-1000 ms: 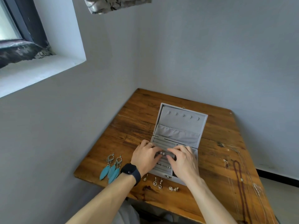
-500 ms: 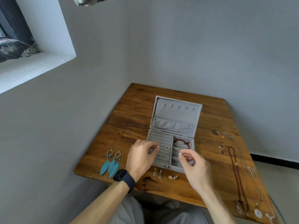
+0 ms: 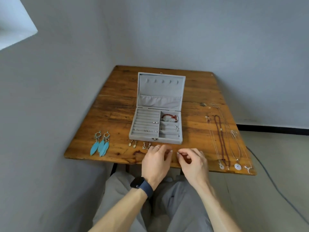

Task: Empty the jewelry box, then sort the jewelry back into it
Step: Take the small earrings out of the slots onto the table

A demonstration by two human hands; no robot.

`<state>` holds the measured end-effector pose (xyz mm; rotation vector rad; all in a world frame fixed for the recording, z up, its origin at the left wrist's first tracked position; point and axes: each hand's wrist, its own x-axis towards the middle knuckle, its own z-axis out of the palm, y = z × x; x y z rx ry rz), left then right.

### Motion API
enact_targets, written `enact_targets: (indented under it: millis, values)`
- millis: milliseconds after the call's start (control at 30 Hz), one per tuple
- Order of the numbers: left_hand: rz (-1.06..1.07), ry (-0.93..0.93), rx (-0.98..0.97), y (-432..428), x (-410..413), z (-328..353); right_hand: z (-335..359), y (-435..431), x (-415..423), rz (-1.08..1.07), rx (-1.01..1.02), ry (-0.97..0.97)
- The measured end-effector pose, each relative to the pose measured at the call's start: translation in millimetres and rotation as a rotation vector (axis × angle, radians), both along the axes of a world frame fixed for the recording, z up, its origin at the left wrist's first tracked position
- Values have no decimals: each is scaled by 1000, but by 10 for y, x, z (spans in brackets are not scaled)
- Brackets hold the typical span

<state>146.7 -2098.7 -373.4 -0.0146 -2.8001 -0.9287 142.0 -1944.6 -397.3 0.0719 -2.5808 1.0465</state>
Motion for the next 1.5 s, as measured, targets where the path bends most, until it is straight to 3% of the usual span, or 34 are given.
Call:
enact_targets:
  millis: [400, 1233, 1500]
  values:
    - [71, 11, -54, 148, -55, -76, 33, -21, -112, -21, -71, -163]
    - [-26, -32, -22, 2, 33, -15, 55, 29, -10, -5, -87, -183]
    - [-75, 87, -85, -369, 36, 177, 251, 30, 80, 124, -128, -129]
